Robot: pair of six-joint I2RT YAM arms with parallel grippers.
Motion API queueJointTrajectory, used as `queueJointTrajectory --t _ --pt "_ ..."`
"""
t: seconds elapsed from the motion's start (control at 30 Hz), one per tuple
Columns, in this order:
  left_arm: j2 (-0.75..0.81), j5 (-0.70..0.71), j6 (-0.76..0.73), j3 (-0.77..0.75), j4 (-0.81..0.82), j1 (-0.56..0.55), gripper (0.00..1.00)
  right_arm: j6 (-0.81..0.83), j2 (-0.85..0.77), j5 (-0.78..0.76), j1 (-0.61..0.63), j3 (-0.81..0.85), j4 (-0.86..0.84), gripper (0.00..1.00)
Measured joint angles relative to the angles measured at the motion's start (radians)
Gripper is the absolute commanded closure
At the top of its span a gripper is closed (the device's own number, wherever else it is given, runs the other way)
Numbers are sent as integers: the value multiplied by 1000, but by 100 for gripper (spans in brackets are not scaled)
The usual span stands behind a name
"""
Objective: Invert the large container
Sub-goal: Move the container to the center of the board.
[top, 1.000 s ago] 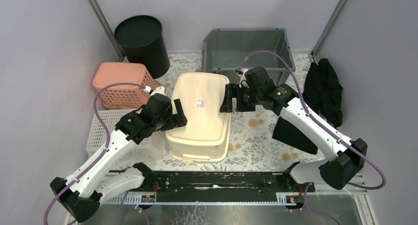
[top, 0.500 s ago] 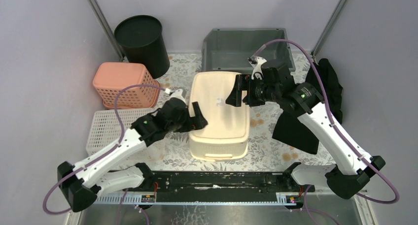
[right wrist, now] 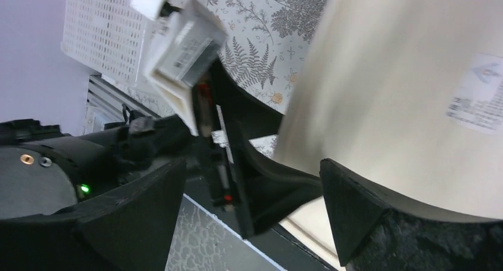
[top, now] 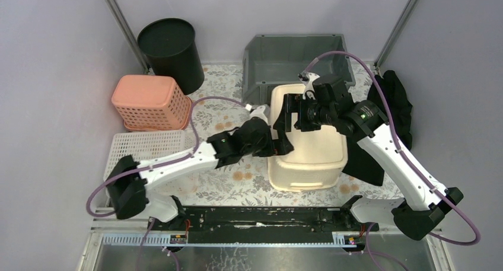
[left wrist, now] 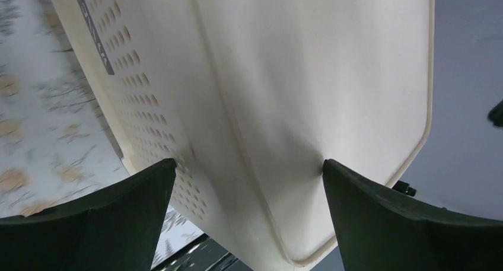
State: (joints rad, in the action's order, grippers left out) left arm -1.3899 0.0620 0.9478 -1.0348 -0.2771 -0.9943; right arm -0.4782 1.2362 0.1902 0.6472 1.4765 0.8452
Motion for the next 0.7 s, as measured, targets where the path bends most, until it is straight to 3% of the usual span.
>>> queueJointTrajectory --t 0.2,0.37,0.53,0.7 --pt "-197 -45 0 -138 105 -39 0 3 -20 -30 0 0 26 8" --pt "-302 -92 -17 -230 149 -51 0 13 -55 -144 -28 11 90 7" --pt "-280 -104 -45 -223 145 -65 0 17 -61 -150 -18 39 114 5" --pt "-117 -98 -53 -122 103 -73 0 17 -57 -145 -3 85 114 3"
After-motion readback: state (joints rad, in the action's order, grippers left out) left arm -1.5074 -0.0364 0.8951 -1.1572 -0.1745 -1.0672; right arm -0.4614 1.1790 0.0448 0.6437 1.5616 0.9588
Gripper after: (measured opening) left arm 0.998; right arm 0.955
